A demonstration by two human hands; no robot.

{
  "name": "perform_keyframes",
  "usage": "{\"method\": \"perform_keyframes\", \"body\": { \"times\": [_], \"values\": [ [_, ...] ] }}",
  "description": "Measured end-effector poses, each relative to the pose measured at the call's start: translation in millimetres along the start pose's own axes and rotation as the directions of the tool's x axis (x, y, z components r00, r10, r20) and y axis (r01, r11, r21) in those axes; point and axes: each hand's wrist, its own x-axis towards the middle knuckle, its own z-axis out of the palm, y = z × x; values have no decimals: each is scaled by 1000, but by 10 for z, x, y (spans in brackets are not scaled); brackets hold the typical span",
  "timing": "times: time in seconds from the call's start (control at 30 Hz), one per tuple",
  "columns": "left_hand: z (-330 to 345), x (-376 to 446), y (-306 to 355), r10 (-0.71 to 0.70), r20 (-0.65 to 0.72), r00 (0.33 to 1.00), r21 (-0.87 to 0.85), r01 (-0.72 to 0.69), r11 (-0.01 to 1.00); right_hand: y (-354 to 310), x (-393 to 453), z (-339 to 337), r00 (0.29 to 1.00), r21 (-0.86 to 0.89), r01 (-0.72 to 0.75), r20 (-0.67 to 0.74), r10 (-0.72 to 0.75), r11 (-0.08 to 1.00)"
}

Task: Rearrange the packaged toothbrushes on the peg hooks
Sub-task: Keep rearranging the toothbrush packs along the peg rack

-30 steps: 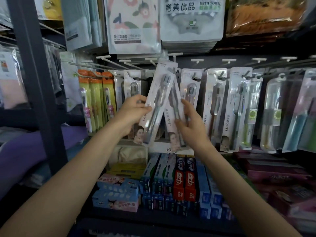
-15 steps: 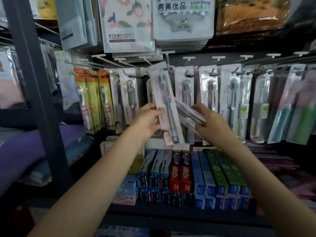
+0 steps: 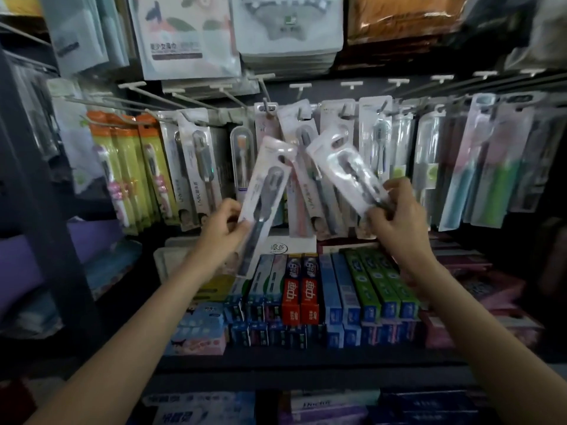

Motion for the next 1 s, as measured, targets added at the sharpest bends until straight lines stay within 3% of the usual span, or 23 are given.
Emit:
{"method": "perform_keyframes", "body": {
  "times": [0.13, 0.33, 0.47, 0.6, 0.7, 1.0],
  "values": [
    [214, 124, 351, 148, 121, 982, -86, -138, 987, 178, 11, -93, 972, 239, -172, -119, 204, 956],
    [753, 338, 739, 190, 182, 965, -185, -156, 970, 566, 147, -423, 901, 222, -324, -223, 371, 920],
    [1111, 376, 907, 209, 271, 940, -210, -154, 966, 801, 236, -696, 886, 108, -356, -276, 372, 928],
    [1419, 431, 1068, 224, 300, 927, -207, -166, 964, 913, 406, -949, 891, -29, -297, -367, 266, 955],
    [1588, 481, 1175, 218, 298, 929, -223, -154, 963, 953, 517, -1085, 918, -123, -264, -335, 210, 957],
    [2000, 595, 1423, 188, 271, 944, -233, -125, 964, 1079, 628, -1275, 944, -173, -238, -273, 185, 956]
  ]
}}
